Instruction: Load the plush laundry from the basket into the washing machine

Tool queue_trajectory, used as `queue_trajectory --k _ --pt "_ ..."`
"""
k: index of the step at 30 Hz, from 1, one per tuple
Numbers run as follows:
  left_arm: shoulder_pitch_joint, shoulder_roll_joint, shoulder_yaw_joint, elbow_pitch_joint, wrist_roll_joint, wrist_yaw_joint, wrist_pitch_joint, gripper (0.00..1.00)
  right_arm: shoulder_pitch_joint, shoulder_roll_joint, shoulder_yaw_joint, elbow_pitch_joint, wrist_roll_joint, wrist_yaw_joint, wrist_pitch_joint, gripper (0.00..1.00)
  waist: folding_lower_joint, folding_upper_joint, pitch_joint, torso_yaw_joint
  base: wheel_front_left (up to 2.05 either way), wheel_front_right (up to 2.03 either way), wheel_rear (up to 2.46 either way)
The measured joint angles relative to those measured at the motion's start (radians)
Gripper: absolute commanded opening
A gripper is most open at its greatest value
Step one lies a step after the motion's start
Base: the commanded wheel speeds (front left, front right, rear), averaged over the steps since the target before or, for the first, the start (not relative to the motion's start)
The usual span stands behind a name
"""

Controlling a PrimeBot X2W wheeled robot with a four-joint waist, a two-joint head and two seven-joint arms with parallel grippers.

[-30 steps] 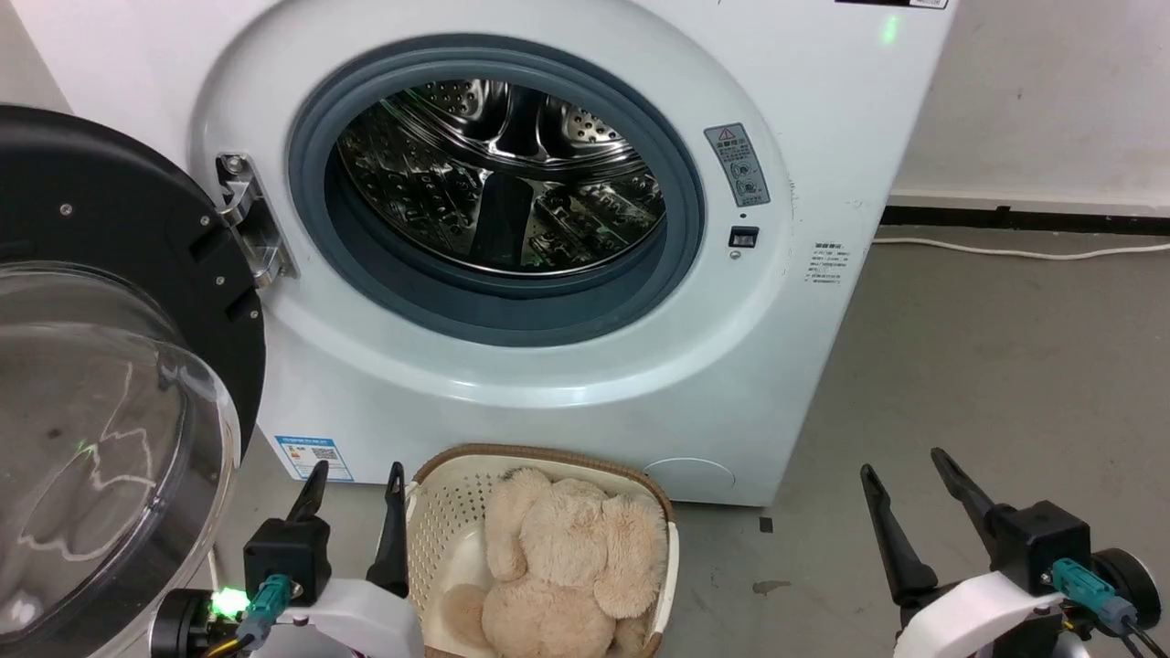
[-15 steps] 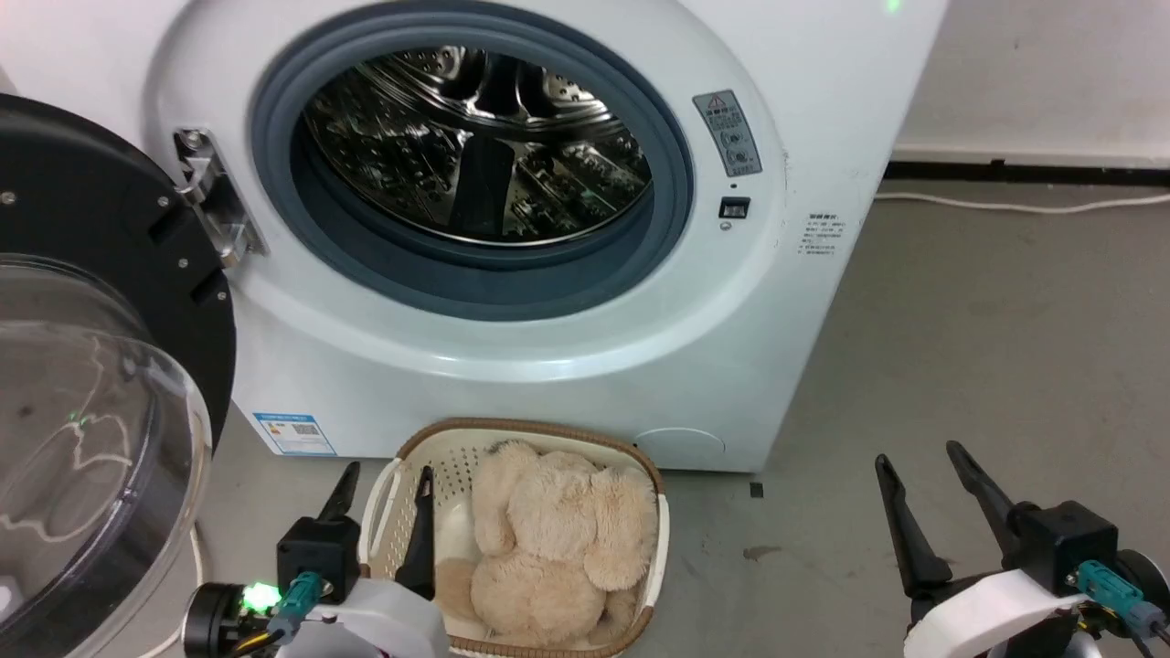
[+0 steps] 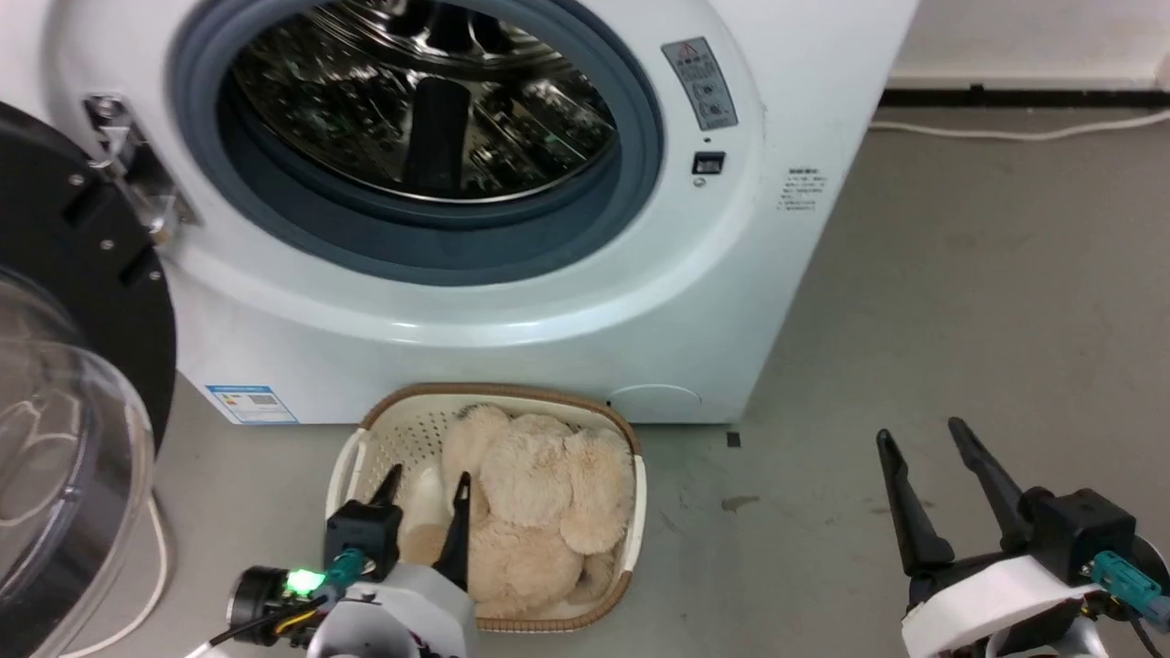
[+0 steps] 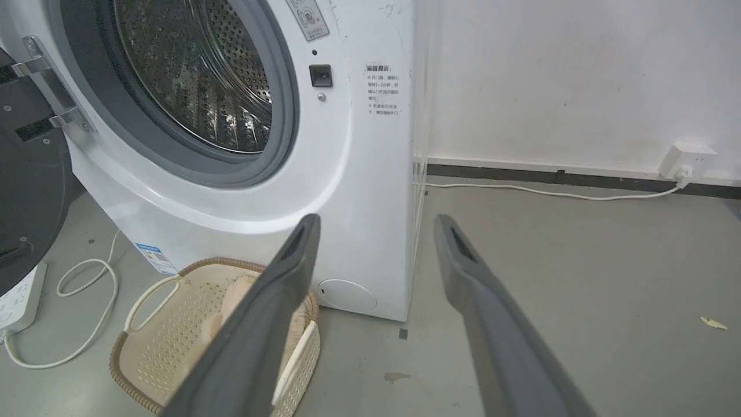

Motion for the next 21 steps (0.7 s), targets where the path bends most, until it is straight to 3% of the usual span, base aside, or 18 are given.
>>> queue_trajectory --k 21 --pt "-0.146 0.016 -0.072 0.318 -0.058 -0.035 0.002 1.00 -0.046 0.000 0.018 -0.008 0.062 0.000 -0.040 1.00 0.0000 0.0000 0.144 -0.075 0.00 0.00 0.00"
